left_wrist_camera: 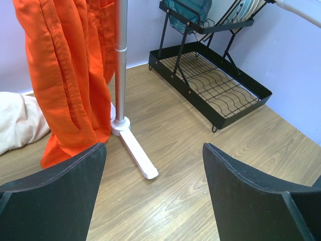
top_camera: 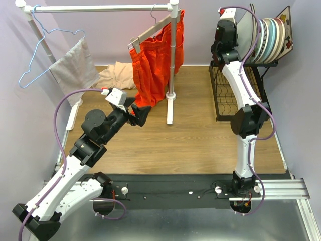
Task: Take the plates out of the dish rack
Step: Unload the plate from the dish rack.
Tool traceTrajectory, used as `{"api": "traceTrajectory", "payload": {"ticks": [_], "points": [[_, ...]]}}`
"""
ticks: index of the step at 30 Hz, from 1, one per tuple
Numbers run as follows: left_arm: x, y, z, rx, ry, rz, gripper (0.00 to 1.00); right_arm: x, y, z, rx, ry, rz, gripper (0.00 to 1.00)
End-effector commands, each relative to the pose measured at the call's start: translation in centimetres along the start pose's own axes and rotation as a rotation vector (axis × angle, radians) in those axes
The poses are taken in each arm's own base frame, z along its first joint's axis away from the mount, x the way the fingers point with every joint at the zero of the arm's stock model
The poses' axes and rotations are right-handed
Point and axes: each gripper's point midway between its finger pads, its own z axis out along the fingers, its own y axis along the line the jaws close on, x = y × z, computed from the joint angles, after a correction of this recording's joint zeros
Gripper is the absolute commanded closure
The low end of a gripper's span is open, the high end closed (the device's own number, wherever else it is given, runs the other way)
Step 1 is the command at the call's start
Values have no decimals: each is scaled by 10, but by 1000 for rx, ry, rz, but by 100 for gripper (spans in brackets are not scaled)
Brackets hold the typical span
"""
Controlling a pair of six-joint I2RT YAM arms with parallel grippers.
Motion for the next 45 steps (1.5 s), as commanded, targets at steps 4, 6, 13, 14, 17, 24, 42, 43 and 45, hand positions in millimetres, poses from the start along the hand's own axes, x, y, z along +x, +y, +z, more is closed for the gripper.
{"api": "traceTrajectory", "payload": {"ticks": [4, 6, 13, 14, 17, 24, 42, 43, 45], "points": [[3, 1, -2, 2, 3, -2, 13, -34, -37, 4, 113, -95, 18, 99], [4, 0, -1, 5, 5, 0, 14, -38, -43, 3, 126, -108, 13, 99], [4, 0, -1, 9, 5, -2, 14, -58, -60, -5, 156, -163, 36, 99], [3, 0, -1, 9, 4, 0, 14, -59, -61, -5, 159, -167, 34, 99], [4, -2, -2, 17, 2, -1, 14, -63, -66, -9, 163, -173, 37, 99], [5, -3, 0, 27, 9, -2, 14, -68, -80, -15, 195, -188, 25, 99], [4, -6, -1, 42, -2, -7, 14, -80, -90, -27, 198, -296, 47, 99], [5, -5, -1, 38, 2, -9, 14, -80, -88, -27, 187, -307, 45, 99], [4, -3, -2, 28, -2, -7, 14, -79, -86, -27, 183, -316, 42, 99]]}}
